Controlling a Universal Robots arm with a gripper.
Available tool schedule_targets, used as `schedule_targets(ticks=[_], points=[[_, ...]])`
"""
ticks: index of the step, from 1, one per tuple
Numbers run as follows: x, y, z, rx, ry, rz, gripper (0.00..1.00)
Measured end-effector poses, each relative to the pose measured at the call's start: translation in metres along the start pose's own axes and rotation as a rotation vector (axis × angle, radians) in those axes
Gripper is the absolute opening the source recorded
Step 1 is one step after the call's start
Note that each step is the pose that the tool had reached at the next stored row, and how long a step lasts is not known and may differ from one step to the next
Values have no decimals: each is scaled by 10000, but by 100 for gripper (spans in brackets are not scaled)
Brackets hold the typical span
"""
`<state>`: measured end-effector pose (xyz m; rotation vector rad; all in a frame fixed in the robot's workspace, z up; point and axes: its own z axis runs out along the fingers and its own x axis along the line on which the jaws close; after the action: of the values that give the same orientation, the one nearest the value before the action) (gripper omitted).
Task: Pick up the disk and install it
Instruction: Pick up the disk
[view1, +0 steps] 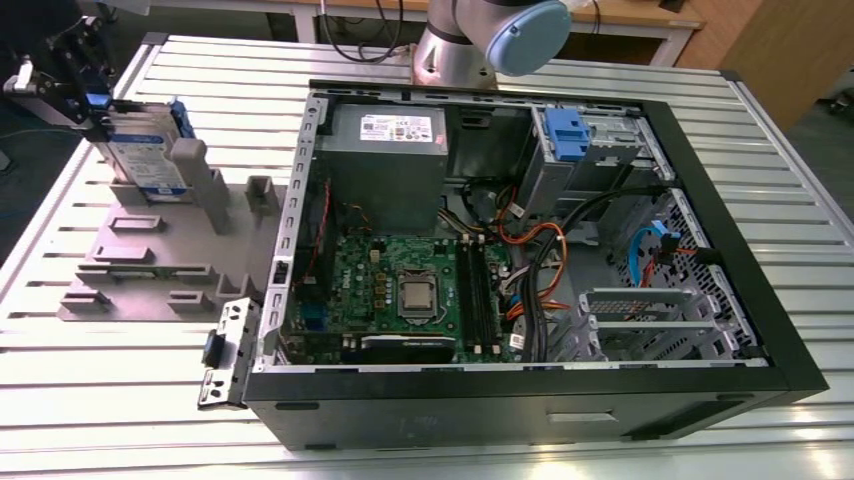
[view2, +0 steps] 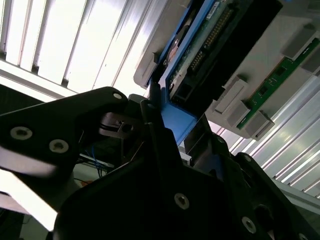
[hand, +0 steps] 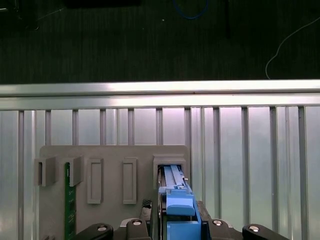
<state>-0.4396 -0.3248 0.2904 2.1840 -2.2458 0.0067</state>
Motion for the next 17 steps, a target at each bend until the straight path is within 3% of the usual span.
schedule_targets(ticks=[3, 4, 17], points=[[0, 0, 0, 0, 0, 6, 43], [0, 0, 0, -1, 0, 7, 36], [0, 0, -10, -1, 1, 25, 36]])
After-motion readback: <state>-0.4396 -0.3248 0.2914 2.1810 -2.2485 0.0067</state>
